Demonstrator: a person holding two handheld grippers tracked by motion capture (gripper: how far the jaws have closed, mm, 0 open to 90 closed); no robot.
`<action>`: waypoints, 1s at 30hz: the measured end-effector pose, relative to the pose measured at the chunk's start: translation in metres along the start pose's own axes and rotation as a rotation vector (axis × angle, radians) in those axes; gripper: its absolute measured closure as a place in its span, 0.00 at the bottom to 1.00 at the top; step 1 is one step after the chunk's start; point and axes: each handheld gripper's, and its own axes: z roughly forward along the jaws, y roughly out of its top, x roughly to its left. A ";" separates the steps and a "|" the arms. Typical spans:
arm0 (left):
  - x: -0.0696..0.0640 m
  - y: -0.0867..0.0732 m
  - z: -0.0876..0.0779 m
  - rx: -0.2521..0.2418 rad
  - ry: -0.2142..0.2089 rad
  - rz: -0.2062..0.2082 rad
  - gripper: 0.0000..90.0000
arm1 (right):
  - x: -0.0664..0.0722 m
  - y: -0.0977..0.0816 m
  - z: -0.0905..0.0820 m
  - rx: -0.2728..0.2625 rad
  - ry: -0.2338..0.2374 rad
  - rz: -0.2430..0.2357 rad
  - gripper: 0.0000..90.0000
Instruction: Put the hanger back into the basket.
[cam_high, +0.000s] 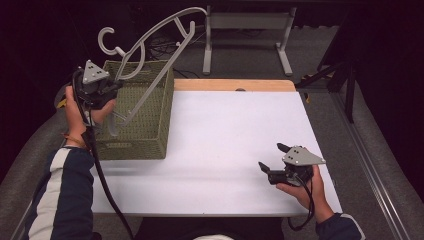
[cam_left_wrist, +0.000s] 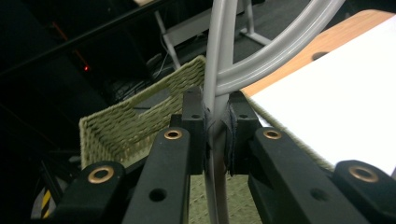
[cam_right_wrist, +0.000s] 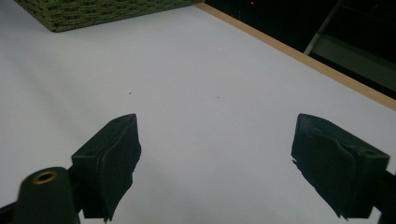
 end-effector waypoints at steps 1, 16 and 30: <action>0.003 -0.003 0.004 0.008 0.011 0.003 0.90 | 0.000 0.000 0.000 0.002 0.000 -0.003 0.17; 0.029 -0.045 0.050 0.186 0.014 -0.037 0.90 | 0.002 -0.005 0.004 0.015 0.012 -0.031 0.17; 0.031 -0.068 0.065 0.317 0.031 -0.041 0.90 | 0.006 -0.002 0.001 -0.029 0.003 -0.047 0.17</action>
